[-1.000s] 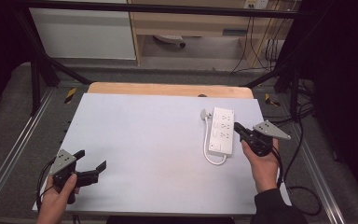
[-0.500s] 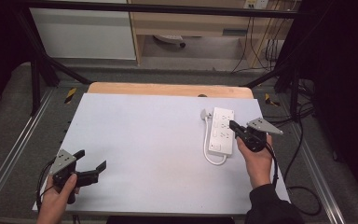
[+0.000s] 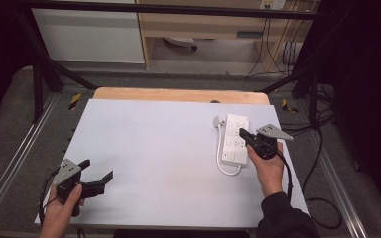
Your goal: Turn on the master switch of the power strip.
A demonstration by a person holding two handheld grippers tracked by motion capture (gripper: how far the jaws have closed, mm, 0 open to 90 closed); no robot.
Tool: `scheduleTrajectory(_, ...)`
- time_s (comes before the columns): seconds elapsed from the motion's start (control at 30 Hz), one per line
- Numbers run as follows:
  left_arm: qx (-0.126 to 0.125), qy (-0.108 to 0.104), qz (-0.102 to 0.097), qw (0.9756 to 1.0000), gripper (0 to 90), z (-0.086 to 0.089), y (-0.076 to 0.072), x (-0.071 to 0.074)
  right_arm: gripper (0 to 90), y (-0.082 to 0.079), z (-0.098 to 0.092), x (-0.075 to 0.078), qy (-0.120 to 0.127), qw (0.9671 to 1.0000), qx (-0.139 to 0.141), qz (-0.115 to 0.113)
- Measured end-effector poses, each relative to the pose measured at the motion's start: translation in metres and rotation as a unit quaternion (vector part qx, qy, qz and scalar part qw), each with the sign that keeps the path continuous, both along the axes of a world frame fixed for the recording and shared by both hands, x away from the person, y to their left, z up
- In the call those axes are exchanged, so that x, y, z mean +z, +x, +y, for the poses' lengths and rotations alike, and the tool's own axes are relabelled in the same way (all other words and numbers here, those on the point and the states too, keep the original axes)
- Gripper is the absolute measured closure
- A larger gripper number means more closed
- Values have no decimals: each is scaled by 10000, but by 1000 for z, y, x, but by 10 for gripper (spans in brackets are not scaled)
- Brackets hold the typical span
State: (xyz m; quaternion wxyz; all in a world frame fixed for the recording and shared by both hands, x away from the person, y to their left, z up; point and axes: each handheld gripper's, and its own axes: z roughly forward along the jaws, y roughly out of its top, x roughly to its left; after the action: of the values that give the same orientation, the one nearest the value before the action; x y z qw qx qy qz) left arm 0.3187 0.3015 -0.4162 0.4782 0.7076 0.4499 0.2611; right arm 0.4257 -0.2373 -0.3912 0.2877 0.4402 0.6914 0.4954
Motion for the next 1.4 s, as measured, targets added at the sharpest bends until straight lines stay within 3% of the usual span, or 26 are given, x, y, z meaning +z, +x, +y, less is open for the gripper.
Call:
scheduleTrajectory(0.8, 113, -9, 143, 9998, 58, 2, 3, -3, 900, 0, 11, -18, 39, 9996, 194, 179)
scheduleTrajectory(0.97, 117, -8, 132, 9998, 59, 2, 3, -3, 900, -1, 7, -23, 227, 9993, 142, 277)
scheduleTrajectory(1.4, 137, -49, 136, 9998, 60, 2, 3, -2, 900, -7, 5, -32, 19, 9987, 122, 493)
